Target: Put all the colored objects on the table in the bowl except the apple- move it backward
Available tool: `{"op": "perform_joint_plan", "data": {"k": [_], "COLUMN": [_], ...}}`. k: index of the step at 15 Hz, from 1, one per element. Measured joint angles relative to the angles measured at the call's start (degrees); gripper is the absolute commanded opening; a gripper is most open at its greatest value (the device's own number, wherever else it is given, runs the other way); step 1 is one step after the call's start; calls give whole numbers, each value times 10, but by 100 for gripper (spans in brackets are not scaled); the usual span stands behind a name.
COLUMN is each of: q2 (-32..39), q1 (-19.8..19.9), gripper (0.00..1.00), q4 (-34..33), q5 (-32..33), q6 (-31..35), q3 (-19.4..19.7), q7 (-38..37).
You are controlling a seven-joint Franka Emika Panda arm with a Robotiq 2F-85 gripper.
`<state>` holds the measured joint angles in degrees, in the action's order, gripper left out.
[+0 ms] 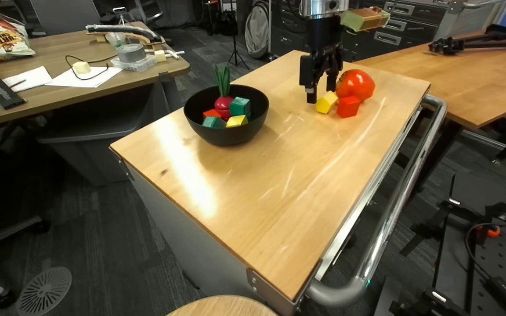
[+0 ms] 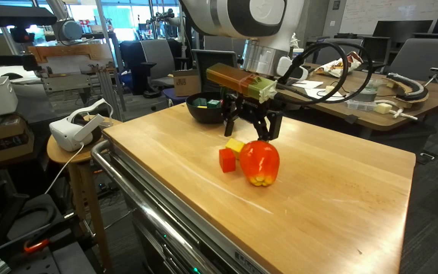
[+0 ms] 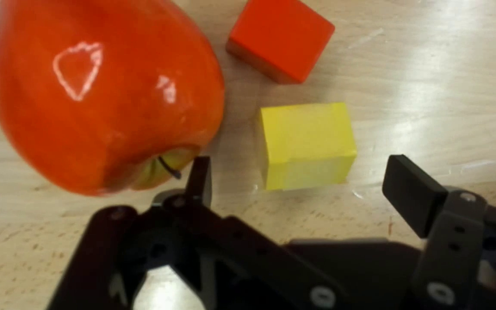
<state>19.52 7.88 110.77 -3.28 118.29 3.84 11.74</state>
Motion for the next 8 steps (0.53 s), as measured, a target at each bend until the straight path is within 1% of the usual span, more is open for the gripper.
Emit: {"op": "perform_joint_plan", "data": {"k": [1,2,7,8], "q2": [0,0,0,0], "q1": [0,0,0,0], "gripper": [68,58,21,21], "q4": [3,5,6,6], "q5": [2,4,7,7], "q6": [-2,-5,-27,-30], "q3": [0,0,0,0], "q7": [0,-1,-6,-8]}}
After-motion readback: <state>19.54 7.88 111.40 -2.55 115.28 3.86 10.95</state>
